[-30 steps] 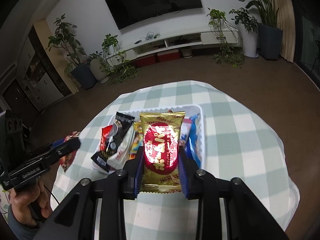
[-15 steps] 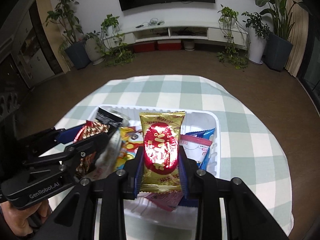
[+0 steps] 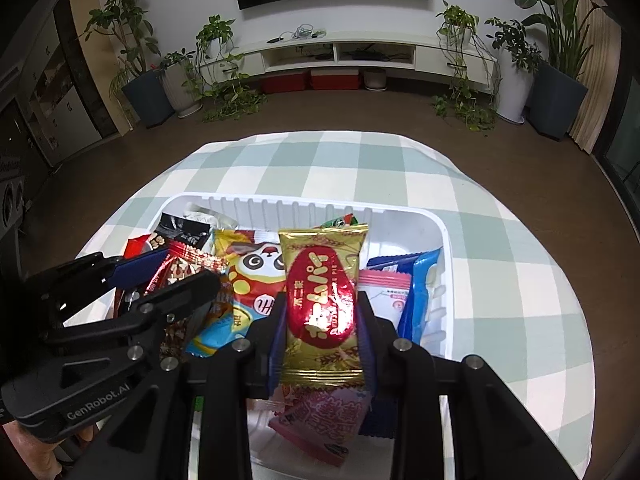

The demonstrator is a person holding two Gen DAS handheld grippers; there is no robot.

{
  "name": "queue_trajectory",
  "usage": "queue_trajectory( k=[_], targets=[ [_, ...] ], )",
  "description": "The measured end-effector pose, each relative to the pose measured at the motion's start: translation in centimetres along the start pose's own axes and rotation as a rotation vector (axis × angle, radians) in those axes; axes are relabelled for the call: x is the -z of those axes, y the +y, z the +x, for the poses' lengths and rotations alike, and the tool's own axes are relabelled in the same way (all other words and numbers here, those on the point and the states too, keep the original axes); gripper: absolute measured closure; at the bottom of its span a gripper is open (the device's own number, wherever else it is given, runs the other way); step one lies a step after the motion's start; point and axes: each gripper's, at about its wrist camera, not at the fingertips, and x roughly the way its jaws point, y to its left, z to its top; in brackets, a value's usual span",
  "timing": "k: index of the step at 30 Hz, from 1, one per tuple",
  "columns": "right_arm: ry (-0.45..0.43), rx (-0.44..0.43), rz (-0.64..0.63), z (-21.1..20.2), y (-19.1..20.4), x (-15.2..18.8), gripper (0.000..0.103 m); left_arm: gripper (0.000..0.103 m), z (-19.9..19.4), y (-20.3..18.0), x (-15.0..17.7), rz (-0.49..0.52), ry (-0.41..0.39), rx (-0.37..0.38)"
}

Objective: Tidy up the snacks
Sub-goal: 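Carry both packets into the white tray and open both tools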

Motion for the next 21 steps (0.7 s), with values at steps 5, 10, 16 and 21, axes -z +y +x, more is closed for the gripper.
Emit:
queue_trajectory(
  k=[5, 10, 16, 21],
  targets=[
    [0.000, -0.007, 0.009, 0.7, -0.1, 0.3, 0.070, 0.063, 0.3, -0.3, 0.2, 0.013, 0.006, -0.005],
    [-0.004, -0.009, 0.008, 0.9, -0.2, 0.5, 0.070, 0.065, 0.8, -0.6, 0.5, 0.022, 0.010, -0.014],
    [0.001, -0.014, 0.011, 1.2, -0.4, 0.9, 0.070, 0.065, 0.9, -0.5, 0.7, 0.024, 0.003, -0.018],
    [0.002, -0.022, 0.029, 1.2, -0.5, 1.0, 0.069, 0.065, 0.8, -0.6, 0.6, 0.033, 0.001, -0.027]
  ],
)
